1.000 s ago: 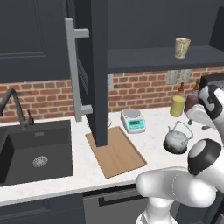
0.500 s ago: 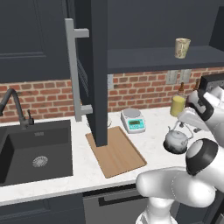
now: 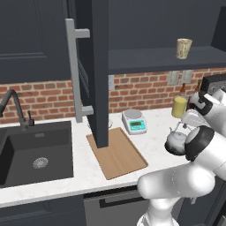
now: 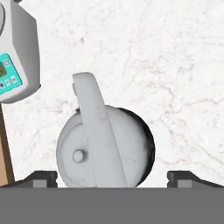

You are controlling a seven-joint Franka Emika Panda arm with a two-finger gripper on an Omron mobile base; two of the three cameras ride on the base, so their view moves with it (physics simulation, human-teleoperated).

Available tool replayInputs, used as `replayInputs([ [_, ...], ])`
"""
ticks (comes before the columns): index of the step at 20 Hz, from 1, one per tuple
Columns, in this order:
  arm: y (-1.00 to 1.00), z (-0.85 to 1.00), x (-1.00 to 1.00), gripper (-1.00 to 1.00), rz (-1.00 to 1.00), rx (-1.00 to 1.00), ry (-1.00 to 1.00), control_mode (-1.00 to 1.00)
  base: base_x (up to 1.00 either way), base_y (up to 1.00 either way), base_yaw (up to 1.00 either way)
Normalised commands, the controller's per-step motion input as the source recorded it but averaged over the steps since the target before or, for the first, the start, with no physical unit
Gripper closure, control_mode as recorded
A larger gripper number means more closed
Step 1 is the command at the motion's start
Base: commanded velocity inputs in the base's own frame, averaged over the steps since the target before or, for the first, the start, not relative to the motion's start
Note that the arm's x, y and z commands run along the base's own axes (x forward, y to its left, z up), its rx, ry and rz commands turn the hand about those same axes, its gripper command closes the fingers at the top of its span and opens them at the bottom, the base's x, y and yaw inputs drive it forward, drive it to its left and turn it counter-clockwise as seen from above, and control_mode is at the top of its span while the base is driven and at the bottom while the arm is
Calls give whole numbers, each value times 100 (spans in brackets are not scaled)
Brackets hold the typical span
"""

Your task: Pick the kettle from the counter and place it on the tray. Then pick the mug from the cabinet and place it on the tray. Then close the cabinet doors.

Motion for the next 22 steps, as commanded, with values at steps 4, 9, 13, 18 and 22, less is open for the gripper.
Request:
replayInputs([
  [4,-7,-25,16,-100,0,0,10,-100,0,0,0],
  [9,2,-26,2,-100,1,0,8,-100,0,0,0],
  [13,1,-15,0,-100,0,0,4,-100,0,0,0],
  [18,10,-13,0,100,0,0,2,-100,0,0,0],
  [22,38,-16,0,100,0,-1,3,-100,0,0,0],
])
